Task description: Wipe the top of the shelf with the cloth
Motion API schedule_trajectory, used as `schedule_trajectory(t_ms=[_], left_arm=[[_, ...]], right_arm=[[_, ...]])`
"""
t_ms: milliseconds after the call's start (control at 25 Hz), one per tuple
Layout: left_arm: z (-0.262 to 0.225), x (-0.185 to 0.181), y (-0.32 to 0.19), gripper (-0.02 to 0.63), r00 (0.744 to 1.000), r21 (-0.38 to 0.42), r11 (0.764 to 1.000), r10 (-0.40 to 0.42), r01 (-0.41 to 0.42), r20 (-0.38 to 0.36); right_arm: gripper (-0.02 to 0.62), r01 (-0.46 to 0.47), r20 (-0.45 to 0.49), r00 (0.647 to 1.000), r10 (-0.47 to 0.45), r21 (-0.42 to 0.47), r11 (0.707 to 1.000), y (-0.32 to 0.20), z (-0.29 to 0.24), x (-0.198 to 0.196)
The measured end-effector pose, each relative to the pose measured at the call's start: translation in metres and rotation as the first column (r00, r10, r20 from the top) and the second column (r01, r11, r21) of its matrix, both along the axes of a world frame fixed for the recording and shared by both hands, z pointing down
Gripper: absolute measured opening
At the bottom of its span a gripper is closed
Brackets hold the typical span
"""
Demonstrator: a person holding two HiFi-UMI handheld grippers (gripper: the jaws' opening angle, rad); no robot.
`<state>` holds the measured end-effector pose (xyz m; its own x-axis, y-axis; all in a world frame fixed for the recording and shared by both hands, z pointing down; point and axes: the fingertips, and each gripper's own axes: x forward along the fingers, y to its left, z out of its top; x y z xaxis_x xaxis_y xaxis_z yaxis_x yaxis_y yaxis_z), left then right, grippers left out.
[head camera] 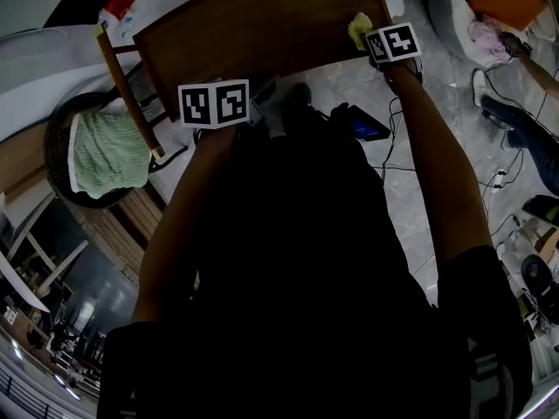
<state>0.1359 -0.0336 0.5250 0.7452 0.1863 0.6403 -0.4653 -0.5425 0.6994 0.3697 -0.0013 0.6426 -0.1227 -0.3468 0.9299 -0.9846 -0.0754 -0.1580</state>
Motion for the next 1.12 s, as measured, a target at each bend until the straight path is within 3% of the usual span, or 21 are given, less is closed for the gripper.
schedule_trajectory(t_ms=[240,440,560,640,760,880,1000,1120], left_arm=[[-0.005,-0.006,-0.003,0.011,1.0,0.008,1.0,-0.01,0.011,-0.018],[-0.013,-0.02,-0.01,0.011,0.999,0.006,1.0,-0.03,0.03,-0.045],[-0.018,-0.035,-0.015,0.011,0.996,0.005,0.999,-0.046,0.046,-0.071],[-0.02,-0.048,-0.019,0.011,0.994,0.01,0.998,-0.061,0.062,-0.088],[-0.021,-0.074,-0.027,0.011,0.992,0.014,0.997,-0.069,0.07,-0.102],[-0.025,-0.115,-0.036,0.011,0.991,0.007,0.996,-0.09,0.091,-0.101],[-0.03,-0.154,-0.045,0.011,0.988,0.004,0.992,-0.126,0.127,-0.092],[-0.032,-0.185,-0.044,0.011,0.983,-0.021,0.988,-0.153,0.152,-0.104]], right_arm=[[0.044,-0.108,-0.076,0.991,0.107,-0.01,0.994,0.011,-0.003,0.023],[0.045,-0.277,-0.109,0.956,0.273,-0.025,0.96,0.023,-0.013,0.042],[0.044,-0.289,-0.158,0.946,0.284,-0.013,0.957,0.021,-0.014,0.05],[0.044,-0.249,-0.134,0.959,0.25,0.022,0.968,0.008,-0.02,0.04],[0.044,-0.125,0.009,0.992,0.125,0.111,0.986,-0.028,-0.041,-0.018],[0.044,0.057,0.136,0.987,-0.081,0.175,0.983,-0.071,-0.064,-0.124],[0.044,0.234,0.224,0.935,-0.276,0.199,0.952,-0.102,-0.07,-0.236],[0.044,0.38,0.293,0.86,-0.418,0.18,0.907,-0.114,-0.053,-0.333]])
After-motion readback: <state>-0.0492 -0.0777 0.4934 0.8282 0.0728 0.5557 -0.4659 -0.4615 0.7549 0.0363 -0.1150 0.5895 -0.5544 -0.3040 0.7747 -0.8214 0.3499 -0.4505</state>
